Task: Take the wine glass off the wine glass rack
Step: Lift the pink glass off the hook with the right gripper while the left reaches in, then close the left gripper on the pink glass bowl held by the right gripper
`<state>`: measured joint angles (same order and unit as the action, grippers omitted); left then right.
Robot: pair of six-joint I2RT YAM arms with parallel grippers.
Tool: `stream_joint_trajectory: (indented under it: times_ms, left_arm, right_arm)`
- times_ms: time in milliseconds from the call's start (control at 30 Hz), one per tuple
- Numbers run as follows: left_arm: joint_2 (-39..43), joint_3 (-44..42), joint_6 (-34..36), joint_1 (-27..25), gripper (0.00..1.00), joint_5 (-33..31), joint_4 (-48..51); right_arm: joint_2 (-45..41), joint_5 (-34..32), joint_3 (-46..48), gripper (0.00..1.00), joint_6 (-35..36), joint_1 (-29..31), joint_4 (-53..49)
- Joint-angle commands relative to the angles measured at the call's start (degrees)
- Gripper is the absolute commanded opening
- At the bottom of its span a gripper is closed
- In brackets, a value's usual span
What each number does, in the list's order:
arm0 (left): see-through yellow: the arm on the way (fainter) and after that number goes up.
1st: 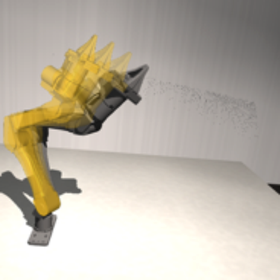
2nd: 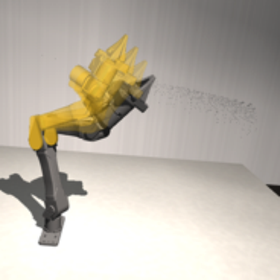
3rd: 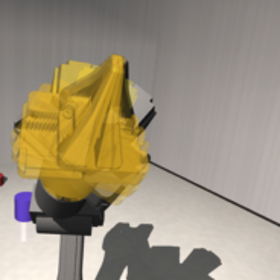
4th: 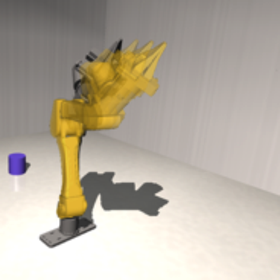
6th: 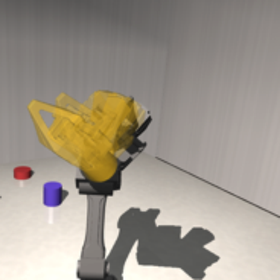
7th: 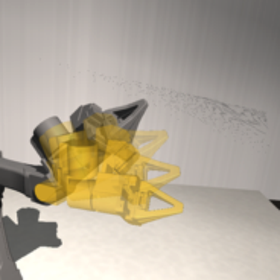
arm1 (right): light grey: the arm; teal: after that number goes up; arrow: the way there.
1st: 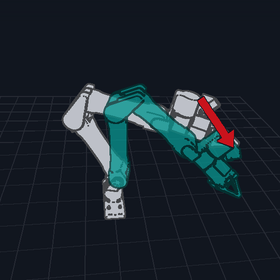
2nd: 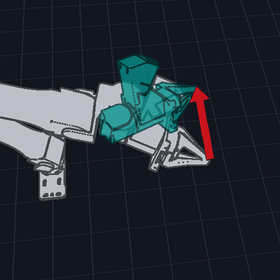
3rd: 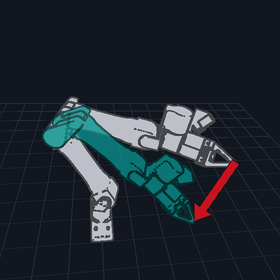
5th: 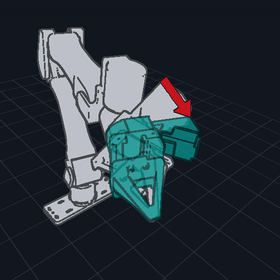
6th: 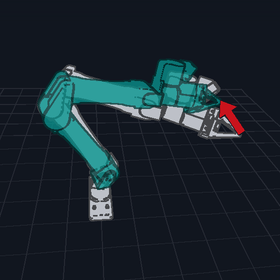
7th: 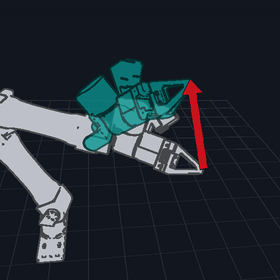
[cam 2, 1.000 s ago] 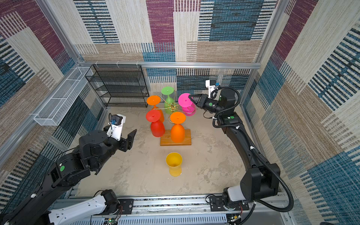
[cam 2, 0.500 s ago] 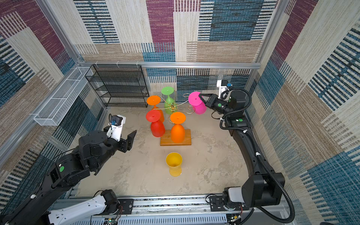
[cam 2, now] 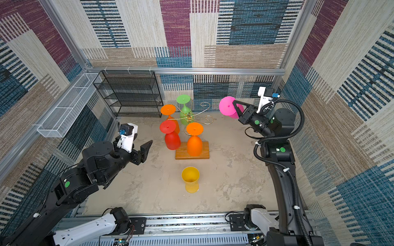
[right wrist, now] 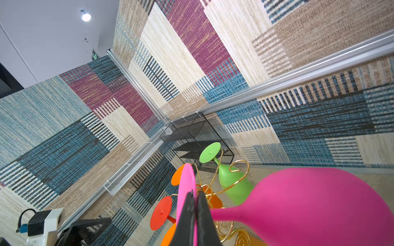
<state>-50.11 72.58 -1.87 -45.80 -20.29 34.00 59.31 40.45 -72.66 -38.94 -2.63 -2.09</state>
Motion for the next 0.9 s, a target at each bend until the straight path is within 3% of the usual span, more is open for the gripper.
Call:
stream_joint_trajectory:
  times_ms: [0,200,367,600,700,867]
  left_arm:
    - [-1.35,0.65,-0.86,1.59,0.74,11.04,-7.26]
    - [-3.93,0.48,-3.34,5.80,0.74,26.77,-16.11]
    - [-7.34,0.75,-7.33,10.53,0.74,40.98,-22.75]
    - [-13.66,-3.66,-25.07,21.41,0.74,65.58,-47.16]
    - [-16.49,-4.83,-32.30,24.35,0.74,70.91,-57.21]
    - [-18.32,-5.14,-34.48,25.87,0.74,73.39,-61.27]
  right_arm:
    - [-1.66,0.96,0.18,0.00,-0.63,-0.06,5.72]
    - [-2.40,10.52,4.21,0.00,-10.44,-0.02,25.81]
    - [-0.55,14.16,5.51,0.00,-17.88,1.66,38.71]
    - [4.44,14.43,4.70,0.00,-20.89,13.00,49.49]
    - [6.90,15.25,5.67,0.00,-26.44,15.10,59.19]
    - [10.90,15.29,8.33,0.00,-37.10,16.13,75.83]
